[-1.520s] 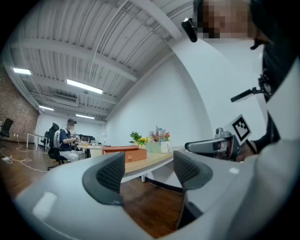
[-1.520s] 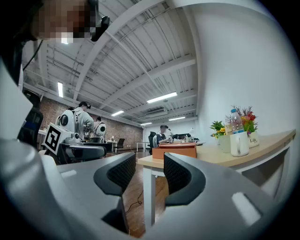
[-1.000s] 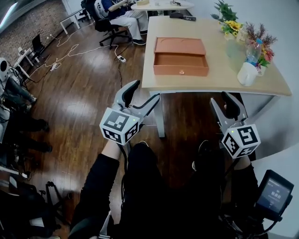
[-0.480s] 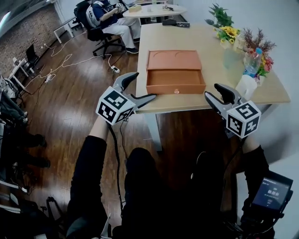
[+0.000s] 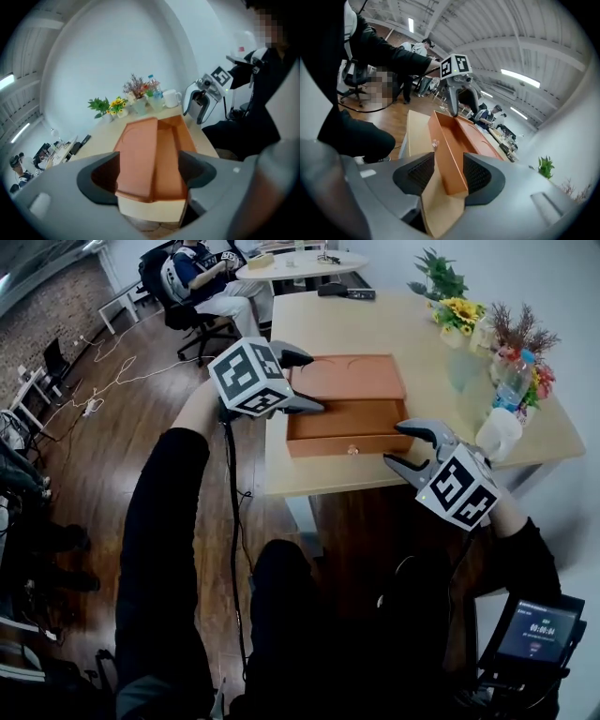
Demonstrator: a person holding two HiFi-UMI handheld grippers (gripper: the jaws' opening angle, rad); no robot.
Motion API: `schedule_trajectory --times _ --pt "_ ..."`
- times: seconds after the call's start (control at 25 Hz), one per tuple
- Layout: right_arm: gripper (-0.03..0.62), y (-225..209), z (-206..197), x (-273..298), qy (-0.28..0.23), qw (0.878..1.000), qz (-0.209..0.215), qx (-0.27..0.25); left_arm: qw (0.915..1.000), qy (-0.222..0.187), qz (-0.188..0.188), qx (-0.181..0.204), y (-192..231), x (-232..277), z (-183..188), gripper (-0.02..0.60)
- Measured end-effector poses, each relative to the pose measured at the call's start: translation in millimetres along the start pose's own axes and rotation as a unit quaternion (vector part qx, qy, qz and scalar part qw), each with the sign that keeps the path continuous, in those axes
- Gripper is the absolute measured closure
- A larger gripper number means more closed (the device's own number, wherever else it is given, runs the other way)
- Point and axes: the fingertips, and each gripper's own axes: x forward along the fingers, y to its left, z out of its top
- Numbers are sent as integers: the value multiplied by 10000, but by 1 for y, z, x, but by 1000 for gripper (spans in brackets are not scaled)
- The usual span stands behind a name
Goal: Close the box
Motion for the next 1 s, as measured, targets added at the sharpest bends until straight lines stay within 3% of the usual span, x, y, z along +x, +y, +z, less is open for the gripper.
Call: schedule_trajectory --times 0.08,0.12,0.16,0.2,0.28,0.32,0.36,0.4,0.44,0.52,0.68,0.84,1.0 --pt "422 -6 -3 -1 104 9997 200 24 9989 188 78 -414 22 -1 -12 240" --pt "422 -12 -3 -3 67 9996 225 183 9952 109 232 -941 38 -5 -21 251" --pt "422 -19 -2 -5 -28 9989 213 410 9850 -68 471 -1661 56 -11 -34 271" --pt "422 -25 0 -9 -162 9977 186 626 9654 -316 745 -2480 73 -18 -49 279" --pt "422 -29 5 -15 -427 9963 134 732 9065 -901 1047 -3990 92 -28 -77 281" --pt "422 -27 7 -17 -492 9969 125 608 8791 -1137 1001 -4519 92 -28 -85 281" --pt "422 -23 8 -17 -488 9978 132 423 8594 -1285 881 -4870 90 -26 -88 281" --pt "422 -19 7 -16 -429 9987 160 221 8471 -1339 750 -5087 86 -21 -89 281" --pt "422 -15 6 -14 -339 9992 201 34 8408 -1300 649 -5215 81 -16 -88 281" --pt "428 -11 3 -10 -155 9993 251 -244 8440 -987 602 -5238 73 -6 -89 312" --pt "484 -17 0 -8 -76 9994 273 -193 8662 -510 693 -4922 63 -1 -85 456" --pt "484 -9 -3 -2 133 9982 502 -305 8798 -247 786 -4682 61 -2 -81 460" --pt "520 0 -13 12 677 9924 690 -767 8790 -312 774 -4695 60 1 -83 460"
